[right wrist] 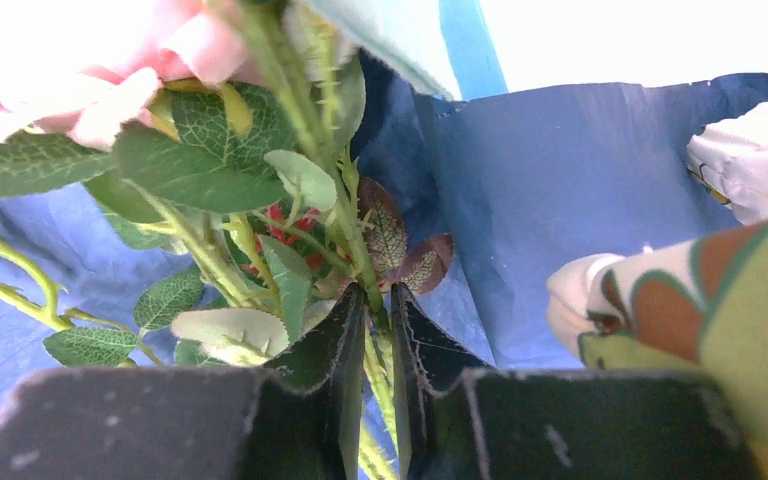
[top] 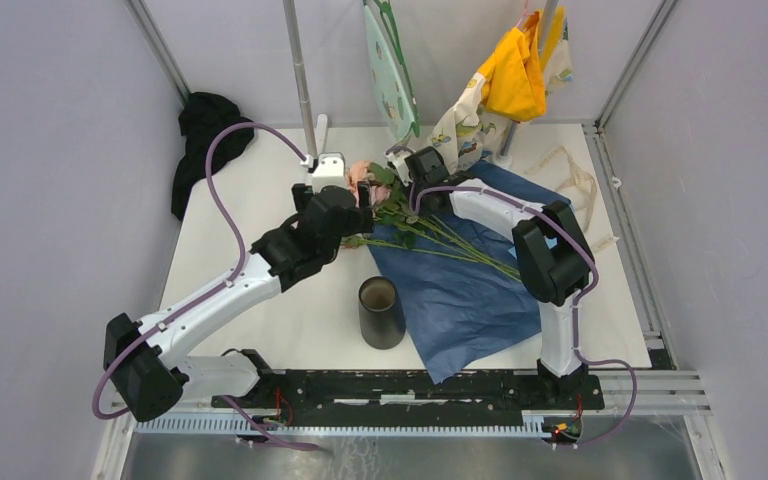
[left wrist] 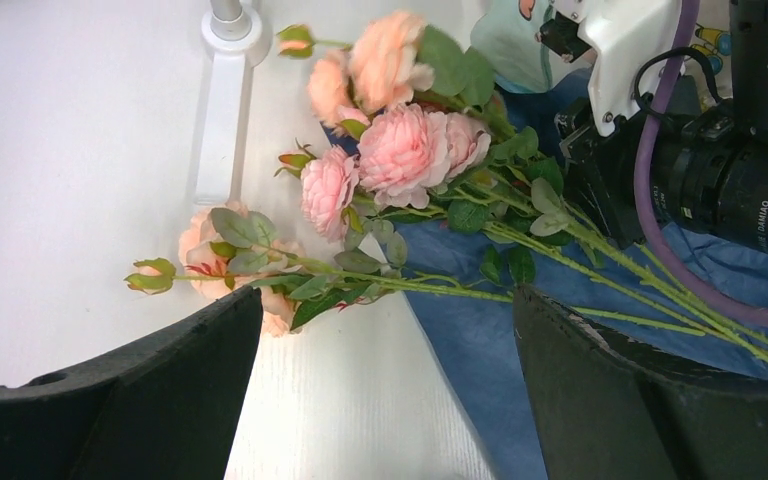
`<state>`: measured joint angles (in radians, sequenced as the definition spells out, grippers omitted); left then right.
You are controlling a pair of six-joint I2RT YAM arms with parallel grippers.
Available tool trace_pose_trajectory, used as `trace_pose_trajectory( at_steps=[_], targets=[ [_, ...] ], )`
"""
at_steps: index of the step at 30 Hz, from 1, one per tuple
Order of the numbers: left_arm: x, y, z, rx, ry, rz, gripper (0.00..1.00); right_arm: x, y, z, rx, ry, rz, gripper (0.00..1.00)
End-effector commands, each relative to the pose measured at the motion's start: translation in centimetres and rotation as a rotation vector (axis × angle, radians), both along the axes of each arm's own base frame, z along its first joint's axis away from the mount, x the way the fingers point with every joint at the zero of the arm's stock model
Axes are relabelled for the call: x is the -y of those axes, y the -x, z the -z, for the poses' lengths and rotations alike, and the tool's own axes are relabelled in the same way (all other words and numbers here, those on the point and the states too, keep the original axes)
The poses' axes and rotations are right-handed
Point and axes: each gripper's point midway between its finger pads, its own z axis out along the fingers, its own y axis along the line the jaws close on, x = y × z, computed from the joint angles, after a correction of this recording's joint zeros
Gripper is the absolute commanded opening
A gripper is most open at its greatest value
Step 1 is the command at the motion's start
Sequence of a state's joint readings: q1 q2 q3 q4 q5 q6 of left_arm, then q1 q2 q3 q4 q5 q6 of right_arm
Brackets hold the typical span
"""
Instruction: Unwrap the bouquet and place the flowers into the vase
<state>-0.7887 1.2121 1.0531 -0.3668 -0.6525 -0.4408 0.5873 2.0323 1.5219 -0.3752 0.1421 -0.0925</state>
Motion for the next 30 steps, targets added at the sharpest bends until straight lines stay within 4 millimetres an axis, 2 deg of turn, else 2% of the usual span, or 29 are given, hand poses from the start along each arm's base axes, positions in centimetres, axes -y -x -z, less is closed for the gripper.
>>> trace_pose_trajectory(
  at_steps=[1, 3, 4, 7, 12, 16, 19, 27, 30],
  targets=[
    [-0.5, -0.2, -1.5, 0.042, 0.065, -0.042, 1.0, -0.5, -1.0, -1.3, 0.036, -0.027, 0.012, 0.13],
    [-0.4, -0.2, -1.4, 0.039, 0.062, -0.041, 1.0, -0.6, -1.1, -2.0, 0.049, -0.036, 0.016, 0.01],
    [-0.5, -0.2, -1.3, 0.039, 0.062, -0.041, 1.0, -0.6, -1.2, -2.7, 0.061, -0.045, 0.018, 0.0],
    [-0.6, -0.2, -1.3, 0.039, 0.063, -0.044, 1.0, -0.5, -1.2, -5.2, 0.103, -0.075, 0.028, 0.0],
    [-0.5, -0.2, -1.3, 0.039, 0.068, -0.048, 1.0, -0.4, 0.2, -11.5, 0.197, -0.179, 0.012, 0.0],
    [-0.3, -0.4, -1.2, 0.035, 0.069, -0.049, 1.0, -0.7, 2.2, -16.2, 0.255, -0.274, -0.048, 0.0],
    [-0.4, -0.5, -1.3, 0.037, 0.075, -0.06, 1.0, -1.4, 3.9, -18.3, 0.26, -0.341, -0.128, 0.0],
    [-2.5, 0.0, -2.9, 0.077, 0.122, -0.15, 1.0, -3.4, 9.1, -22.6, 0.296, -0.551, -0.343, 0.0],
    [-4.3, 0.8, -3.9, 0.11, 0.148, -0.213, 1.0, -3.4, 10.9, -25.9, 0.389, -0.659, -0.388, 0.0]
  ],
)
